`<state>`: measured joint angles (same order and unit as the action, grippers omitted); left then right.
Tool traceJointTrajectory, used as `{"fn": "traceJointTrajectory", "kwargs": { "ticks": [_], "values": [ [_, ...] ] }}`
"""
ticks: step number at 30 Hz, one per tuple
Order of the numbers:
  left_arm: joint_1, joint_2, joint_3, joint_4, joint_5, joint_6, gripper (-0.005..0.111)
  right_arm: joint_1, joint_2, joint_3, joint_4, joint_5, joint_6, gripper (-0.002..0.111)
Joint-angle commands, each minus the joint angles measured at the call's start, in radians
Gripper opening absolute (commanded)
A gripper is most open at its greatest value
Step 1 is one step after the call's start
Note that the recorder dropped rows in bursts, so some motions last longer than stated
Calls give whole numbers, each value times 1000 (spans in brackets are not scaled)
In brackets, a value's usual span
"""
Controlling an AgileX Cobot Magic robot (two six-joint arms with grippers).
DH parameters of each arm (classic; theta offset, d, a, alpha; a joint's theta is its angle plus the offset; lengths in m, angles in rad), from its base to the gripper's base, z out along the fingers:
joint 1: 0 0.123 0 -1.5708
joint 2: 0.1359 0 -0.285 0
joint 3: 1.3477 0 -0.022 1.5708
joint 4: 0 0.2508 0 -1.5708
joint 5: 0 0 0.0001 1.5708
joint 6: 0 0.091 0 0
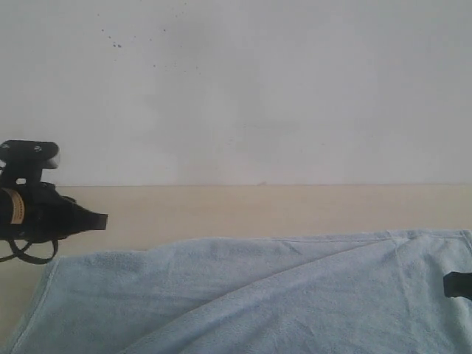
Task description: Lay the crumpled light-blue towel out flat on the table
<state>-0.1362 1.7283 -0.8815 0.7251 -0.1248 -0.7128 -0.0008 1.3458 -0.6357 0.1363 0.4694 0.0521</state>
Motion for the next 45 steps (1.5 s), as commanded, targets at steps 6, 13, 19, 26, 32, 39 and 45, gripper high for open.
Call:
{"fn": "traceJointTrajectory", "kwargs": {
  "ticks": [6,13,19,26,32,39,45],
  "values": [
    [68,12,-9,-57,137,5,24,1,-8,-1,-9,-13,-6,0],
    [68,64,-9,-57,132,-11,63,1,-8,-1,-9,-15,-6,0],
    [68,136,-15,-57,115,12,62,1,-8,-1,-9,-59,1,0],
    [68,200,-22,-55,46,11,57,1,-8,-1,29,-57,1,0],
    [68,194,-20,-55,46,-32,14,1,-8,-1,41,-30,1,0],
    [60,141,28,144,36,-16,4,1,-8,-1,98,-12,1,0],
    [41,122,162,568,-232,6,4,1,-8,-1,146,0,1,0]
  ]
}}
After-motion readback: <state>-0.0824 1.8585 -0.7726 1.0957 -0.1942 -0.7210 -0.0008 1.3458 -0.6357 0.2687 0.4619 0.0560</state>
